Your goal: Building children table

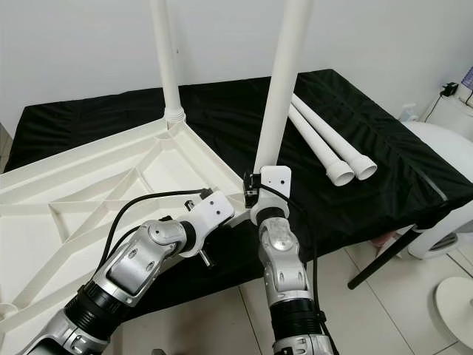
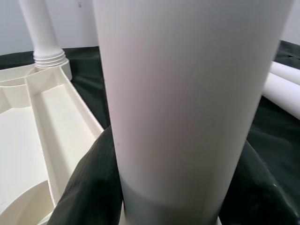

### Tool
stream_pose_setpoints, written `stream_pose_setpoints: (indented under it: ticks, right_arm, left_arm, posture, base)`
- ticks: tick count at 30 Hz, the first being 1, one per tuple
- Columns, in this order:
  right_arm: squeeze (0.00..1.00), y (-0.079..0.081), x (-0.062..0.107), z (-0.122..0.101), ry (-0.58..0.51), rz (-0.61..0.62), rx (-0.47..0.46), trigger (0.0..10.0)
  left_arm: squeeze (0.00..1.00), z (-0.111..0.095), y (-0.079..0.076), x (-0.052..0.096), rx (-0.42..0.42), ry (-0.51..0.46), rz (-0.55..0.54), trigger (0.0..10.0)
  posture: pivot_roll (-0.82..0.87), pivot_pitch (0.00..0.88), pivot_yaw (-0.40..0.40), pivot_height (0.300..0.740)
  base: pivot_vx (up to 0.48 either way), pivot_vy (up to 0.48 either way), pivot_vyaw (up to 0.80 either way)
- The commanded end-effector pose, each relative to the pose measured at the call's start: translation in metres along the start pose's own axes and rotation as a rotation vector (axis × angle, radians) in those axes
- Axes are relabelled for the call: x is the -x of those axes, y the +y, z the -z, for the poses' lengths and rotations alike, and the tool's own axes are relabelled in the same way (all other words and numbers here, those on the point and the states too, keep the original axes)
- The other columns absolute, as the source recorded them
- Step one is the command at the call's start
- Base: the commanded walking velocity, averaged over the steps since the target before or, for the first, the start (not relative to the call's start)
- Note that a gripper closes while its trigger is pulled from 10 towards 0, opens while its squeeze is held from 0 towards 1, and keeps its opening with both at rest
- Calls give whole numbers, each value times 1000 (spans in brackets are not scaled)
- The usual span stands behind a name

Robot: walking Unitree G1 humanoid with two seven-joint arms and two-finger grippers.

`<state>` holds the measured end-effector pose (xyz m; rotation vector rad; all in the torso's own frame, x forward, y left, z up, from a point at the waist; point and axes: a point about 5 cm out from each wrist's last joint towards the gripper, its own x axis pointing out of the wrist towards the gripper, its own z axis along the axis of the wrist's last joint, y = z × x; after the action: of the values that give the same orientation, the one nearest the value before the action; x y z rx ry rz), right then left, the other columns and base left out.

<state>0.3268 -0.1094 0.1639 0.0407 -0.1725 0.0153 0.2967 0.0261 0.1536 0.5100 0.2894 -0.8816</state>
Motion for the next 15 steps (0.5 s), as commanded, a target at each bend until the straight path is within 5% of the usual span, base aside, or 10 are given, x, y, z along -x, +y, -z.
stream_pose_setpoints:
  ticks: [1,7,8,15]
  right_arm:
    - [0,2,3,4,25,29,10,10000]
    - [0,0,3,5,31,21,-3,10000]
    - [980,-1,3,5,32,16,-11,10000]
    - [1000,-4,3,2,15,-4,-22,10000]
  left_arm:
    - [0,-21,-3,1,-67,-98,-20,10000]
    - [0,-21,-2,2,-66,-98,-24,10000]
    - [0,-20,-1,2,-66,-97,-25,10000]
    - [0,-20,-1,2,-65,-97,-27,10000]
  posture:
    - [-86,65,15,740]
    - [-85,69,15,740]
    - [-85,69,15,740]
    - [-86,71,17,740]
  base:
    - [0,0,0]
    - [0,0,0]
    - [0,0,0]
    - [0,0,0]
